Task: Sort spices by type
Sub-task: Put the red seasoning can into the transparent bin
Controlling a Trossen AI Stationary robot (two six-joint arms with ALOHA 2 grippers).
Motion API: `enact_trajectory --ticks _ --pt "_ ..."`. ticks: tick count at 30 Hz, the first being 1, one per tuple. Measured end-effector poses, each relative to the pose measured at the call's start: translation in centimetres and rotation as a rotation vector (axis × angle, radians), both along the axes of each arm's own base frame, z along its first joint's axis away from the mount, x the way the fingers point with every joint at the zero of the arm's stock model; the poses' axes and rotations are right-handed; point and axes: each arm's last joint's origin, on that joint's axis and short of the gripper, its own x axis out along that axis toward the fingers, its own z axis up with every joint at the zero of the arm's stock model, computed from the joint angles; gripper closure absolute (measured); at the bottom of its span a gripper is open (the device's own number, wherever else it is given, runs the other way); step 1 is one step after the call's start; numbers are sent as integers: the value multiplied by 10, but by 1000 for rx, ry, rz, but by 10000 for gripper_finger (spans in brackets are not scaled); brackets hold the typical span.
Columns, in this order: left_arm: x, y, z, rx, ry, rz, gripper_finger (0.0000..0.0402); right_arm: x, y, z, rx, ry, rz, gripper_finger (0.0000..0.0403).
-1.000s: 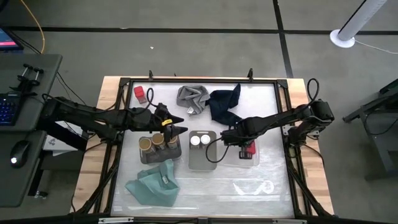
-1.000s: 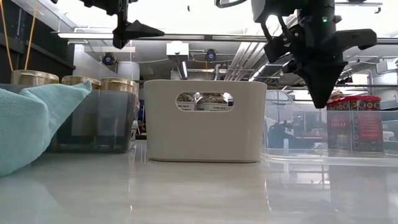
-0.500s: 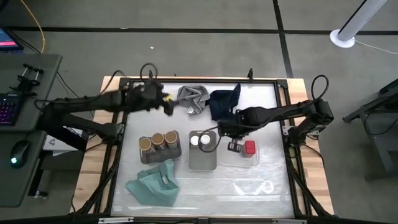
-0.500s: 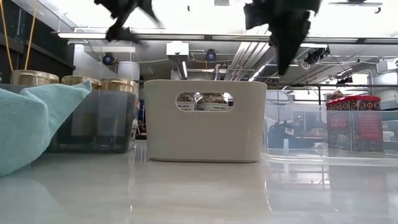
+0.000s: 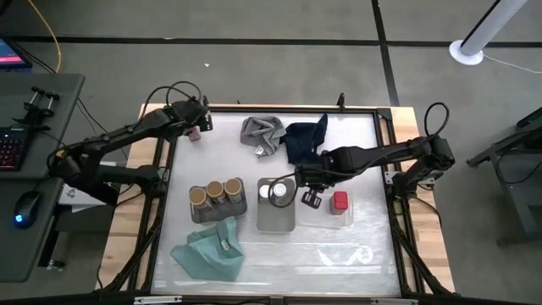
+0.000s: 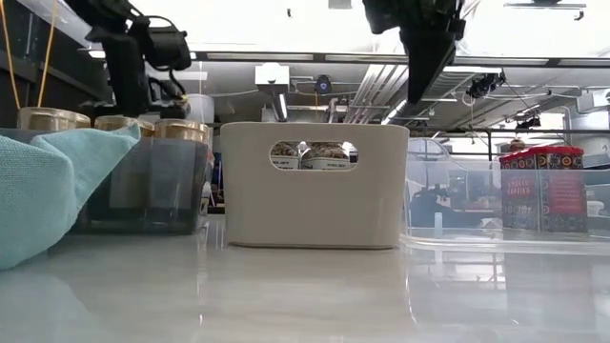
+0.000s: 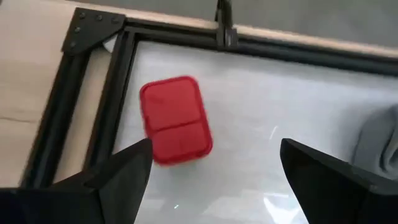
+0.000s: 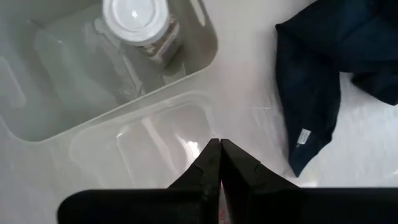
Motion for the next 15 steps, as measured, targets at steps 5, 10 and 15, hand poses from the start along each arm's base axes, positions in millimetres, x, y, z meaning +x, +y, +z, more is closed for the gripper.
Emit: enact_trajectory --ticks 5,10,15 --pt "-7 6 -11 11 -29 78 64 0 6 0 4 -4 4 403" --pt "-14 9 -19 20 1 158 64 -1 8 0 10 -8 -8 403" --pt "-16 12 -26 35 -37 182 64 0 9 0 11 -17 -10 403"
